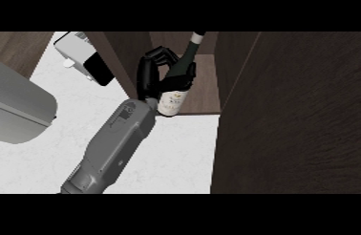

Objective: Pick up the wine, place it into the cabinet and close the cabinet

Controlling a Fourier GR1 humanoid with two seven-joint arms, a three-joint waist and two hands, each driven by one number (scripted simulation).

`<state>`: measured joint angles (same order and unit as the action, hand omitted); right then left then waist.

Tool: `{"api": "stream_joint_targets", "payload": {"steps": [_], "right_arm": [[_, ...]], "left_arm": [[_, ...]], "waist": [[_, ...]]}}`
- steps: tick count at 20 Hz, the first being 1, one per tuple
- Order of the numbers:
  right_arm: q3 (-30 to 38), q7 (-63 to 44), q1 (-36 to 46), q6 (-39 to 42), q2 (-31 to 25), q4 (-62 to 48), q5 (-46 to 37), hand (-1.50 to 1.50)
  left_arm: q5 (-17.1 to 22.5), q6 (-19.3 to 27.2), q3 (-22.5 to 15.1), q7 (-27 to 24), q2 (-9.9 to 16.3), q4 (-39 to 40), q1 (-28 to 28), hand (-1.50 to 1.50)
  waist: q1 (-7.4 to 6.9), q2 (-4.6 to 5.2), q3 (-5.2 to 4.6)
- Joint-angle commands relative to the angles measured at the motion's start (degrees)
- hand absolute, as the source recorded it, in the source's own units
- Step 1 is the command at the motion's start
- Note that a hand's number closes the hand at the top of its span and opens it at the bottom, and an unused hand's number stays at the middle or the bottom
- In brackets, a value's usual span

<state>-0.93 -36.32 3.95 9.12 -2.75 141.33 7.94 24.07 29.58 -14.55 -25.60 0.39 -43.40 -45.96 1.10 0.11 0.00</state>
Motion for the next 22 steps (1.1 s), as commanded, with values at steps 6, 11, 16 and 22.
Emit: {"api": "stream_joint_targets", "payload": {"steps": [6,11,16,22], "right_arm": [[-1.0,-2.2,0.6,-0.2,0.4,2.9,3.5,-1.50],[0.1,-1.0,-1.9,1.4,-0.4,5.2,6.1,-1.50],[-1.2,-1.4,0.7,0.0,0.6,3.0,4.4,-1.50],[-1.3,0.6,-5.1,2.0,0.9,5.8,5.5,-1.50]], "left_arm": [[-0.4,-2.5,5.6,-9.1,-0.2,14.9,-8.8,1.50],[1.0,1.4,5.9,-11.4,-0.4,18.9,-12.2,1.50],[0.8,-0.5,10.7,-13.3,-0.3,25.7,-17.3,1.50],[2.9,-3.7,13.5,-13.8,-0.1,27.6,-16.4,1.50]], "waist": [[0.57,0.35,-0.03],[1.27,0.36,0.00],[1.41,0.67,-0.03],[1.21,0.42,0.00]]}}
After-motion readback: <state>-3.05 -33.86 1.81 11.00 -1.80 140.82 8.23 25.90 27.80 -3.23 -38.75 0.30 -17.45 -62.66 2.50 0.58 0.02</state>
